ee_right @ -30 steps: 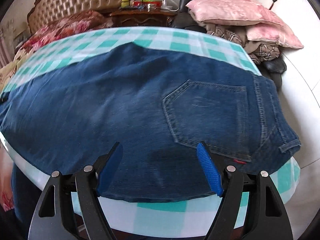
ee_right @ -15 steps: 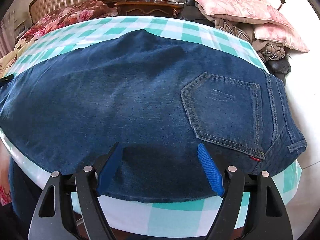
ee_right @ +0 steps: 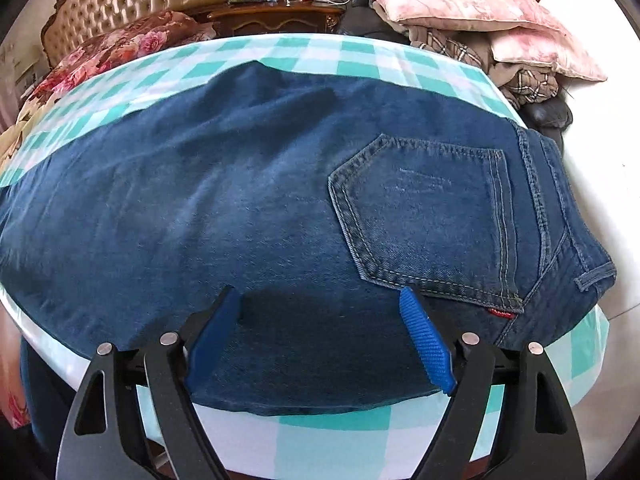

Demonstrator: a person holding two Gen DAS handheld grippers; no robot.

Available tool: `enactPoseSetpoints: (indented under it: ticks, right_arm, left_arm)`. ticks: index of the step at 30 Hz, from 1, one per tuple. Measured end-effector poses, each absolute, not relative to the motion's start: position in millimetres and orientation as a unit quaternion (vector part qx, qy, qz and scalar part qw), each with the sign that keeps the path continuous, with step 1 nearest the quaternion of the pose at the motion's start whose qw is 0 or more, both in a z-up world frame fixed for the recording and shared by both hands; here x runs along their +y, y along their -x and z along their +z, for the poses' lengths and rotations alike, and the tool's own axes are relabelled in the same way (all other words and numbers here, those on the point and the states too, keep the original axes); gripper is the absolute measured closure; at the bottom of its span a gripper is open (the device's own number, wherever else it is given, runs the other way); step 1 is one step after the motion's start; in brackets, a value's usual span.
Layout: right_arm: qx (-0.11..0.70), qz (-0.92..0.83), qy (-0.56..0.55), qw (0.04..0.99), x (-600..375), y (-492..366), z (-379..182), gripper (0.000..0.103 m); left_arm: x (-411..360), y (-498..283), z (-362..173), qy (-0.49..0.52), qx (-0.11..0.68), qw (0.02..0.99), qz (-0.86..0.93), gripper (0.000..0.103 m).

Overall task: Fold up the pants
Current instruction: 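Move the left gripper to the jeans leg hem at the sheet edge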

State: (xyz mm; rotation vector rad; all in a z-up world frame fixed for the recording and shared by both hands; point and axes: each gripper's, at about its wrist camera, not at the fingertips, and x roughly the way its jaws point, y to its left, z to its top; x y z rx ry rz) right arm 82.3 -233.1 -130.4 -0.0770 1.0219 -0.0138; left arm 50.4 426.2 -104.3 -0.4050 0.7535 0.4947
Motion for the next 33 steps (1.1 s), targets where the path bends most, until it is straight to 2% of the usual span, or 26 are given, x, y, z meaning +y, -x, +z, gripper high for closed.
enactPoseSetpoints:
  ticks: [5, 8, 13, 18, 22, 30, 33]
  right_arm:
    - [0.484, -0.008, 0.039, 0.874, -232, -83, -130, 0.022]
    - [0.47, -0.019, 0.054, 0.881, -224, -82, -121, 0.022]
    - [0.431, 0.048, 0.068, 0.898, -166, -89, -88, 0.022]
    - [0.412, 0.106, 0.085, 0.901, -83, -99, -73, 0.023]
    - [0.429, 0.131, 0.074, 0.89, -38, -107, -80, 0.023]
    - [0.454, 0.134, 0.081, 0.877, 8, -106, -102, 0.023]
    - [0.465, 0.124, 0.09, 0.872, 12, -109, -112, 0.029]
  left_arm:
    - [447, 11, -114, 0.297, 0.326, 0.869, 0.226, 0.06]
    - [434, 29, -124, 0.321, 0.323, 0.867, 0.203, 0.062]
    - [410, 14, -132, 0.282, 0.348, 0.873, 0.192, 0.063]
    - [395, 3, -135, 0.227, 0.37, 0.877, 0.204, 0.067]
    - [392, -2, -137, 0.208, 0.382, 0.876, 0.207, 0.073]
    - [392, -9, -137, 0.188, 0.393, 0.876, 0.205, 0.075]
    - [392, -8, -137, 0.186, 0.393, 0.877, 0.205, 0.075]
